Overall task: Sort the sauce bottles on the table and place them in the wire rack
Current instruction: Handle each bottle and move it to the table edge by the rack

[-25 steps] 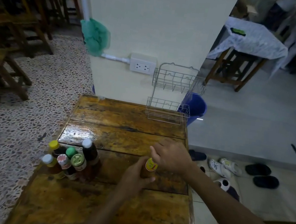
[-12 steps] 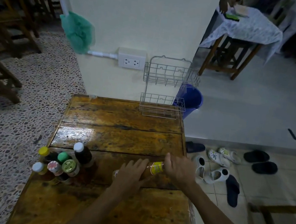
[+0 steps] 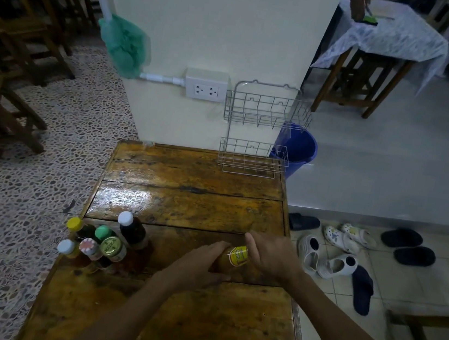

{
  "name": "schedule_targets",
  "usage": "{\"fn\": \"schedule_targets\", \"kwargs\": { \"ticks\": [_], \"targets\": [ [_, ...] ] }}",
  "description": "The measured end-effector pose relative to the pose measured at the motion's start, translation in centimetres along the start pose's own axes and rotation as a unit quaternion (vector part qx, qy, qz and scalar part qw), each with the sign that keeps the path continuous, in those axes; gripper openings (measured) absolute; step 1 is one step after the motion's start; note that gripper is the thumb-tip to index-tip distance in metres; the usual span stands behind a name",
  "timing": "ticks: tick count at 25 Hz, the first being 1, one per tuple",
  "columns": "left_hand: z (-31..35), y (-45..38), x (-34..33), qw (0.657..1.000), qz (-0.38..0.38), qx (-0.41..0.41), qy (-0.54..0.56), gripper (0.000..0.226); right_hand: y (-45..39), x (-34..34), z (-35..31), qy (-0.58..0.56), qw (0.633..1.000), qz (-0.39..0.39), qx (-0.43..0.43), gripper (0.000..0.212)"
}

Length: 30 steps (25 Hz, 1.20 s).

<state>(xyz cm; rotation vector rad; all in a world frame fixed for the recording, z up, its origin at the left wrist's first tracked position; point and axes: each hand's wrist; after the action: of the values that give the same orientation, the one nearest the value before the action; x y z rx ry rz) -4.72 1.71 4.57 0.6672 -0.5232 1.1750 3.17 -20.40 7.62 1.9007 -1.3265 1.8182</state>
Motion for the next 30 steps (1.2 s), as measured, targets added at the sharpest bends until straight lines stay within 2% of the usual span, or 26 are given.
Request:
{"fn": "schedule_targets", "kwargs": {
  "ticks": [3, 5, 8, 10, 12, 13, 14, 16, 18, 20, 21, 26, 27, 29, 30],
  "targets": [
    [0.4, 0.1, -0.6, 0.999, 0.03, 0.012, -0.038, 0.072, -0.2, -0.6, -0.4, -0.027, 0.997, -0.006, -0.073, 0.04],
    [0.3, 0.2, -1.1, 0.996, 0.036, 0.008, -0.075, 0.072, 0.4, -1.0, -0.3, -0.02, 0.997, -0.022, -0.071, 0.041],
    [0.2, 0.3, -2.0, 0.988, 0.045, 0.02, -0.15, 0.07, 1.4, -1.5, 0.0, 0.038, 0.992, -0.101, -0.066, 0.016],
    [0.7, 0.3, -2.9, 0.97, 0.057, 0.023, -0.234, 0.068, 1.6, -2.2, 0.2, 0.124, 0.975, -0.181, -0.032, 0.031],
    [0.9, 0.1, -3.8, 0.955, 0.073, 0.023, -0.286, 0.068, 1.2, -2.4, 0.5, 0.15, 0.946, -0.279, -0.072, 0.029],
    [0.9, -0.2, -3.9, 0.956, 0.077, 0.022, -0.282, 0.069, 1.2, -2.0, 0.3, 0.139, 0.95, -0.268, -0.082, 0.032],
    [0.8, -0.7, -3.3, 0.963, 0.076, 0.022, -0.257, 0.068, 1.0, -1.6, 0.0, 0.139, 0.963, -0.219, -0.075, 0.033],
    [0.2, -1.6, -1.4, 0.994, 0.046, 0.02, -0.102, 0.066, 1.0, -0.6, -0.4, 0.069, 0.993, -0.075, -0.059, 0.023],
    [-0.3, -1.9, 0.4, 0.997, -0.007, 0.001, 0.074, 0.062, 0.4, 0.5, 0.2, -0.01, 1.0, 0.017, -0.009, 0.037],
    [-0.3, -1.7, 1.4, 0.993, -0.026, -0.01, 0.118, 0.064, -0.6, 1.3, 0.8, -0.003, 0.999, 0.008, 0.041, 0.038],
    [-0.3, -1.7, 1.5, 0.992, -0.023, -0.009, 0.12, 0.065, -1.0, 1.4, 0.7, -0.011, 0.999, 0.003, 0.031, 0.038],
    [-0.5, -1.3, 0.0, 0.99, -0.003, 0.049, 0.131, 0.056, -0.5, -0.2, 0.0, -0.078, 0.992, -0.044, -0.09, 0.039],
    [-0.5, -1.1, -0.4, 0.99, -0.003, 0.065, 0.123, 0.055, -0.2, -0.2, -0.2, -0.072, 0.993, -0.041, -0.086, 0.031],
    [-0.1, -0.8, -1.1, 0.996, 0.009, 0.078, 0.049, 0.055, 0.3, -0.2, -0.4, -0.073, 0.982, -0.137, -0.106, 0.005],
    [0.1, -0.8, -1.4, 0.997, 0.023, 0.072, -0.017, 0.057, 0.4, -0.7, 0.1, -0.05, 0.978, -0.163, -0.118, 0.018]
  ]
}}
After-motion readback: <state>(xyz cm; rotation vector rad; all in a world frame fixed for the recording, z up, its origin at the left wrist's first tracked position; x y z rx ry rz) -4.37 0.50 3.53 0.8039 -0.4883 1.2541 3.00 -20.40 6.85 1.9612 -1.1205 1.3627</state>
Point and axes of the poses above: each hand's wrist, its own y-axis away from the middle knuckle, its own x-axis out of the back of the hand, z = x × y, and after that the axes turned 10 degrees about z, right-handed
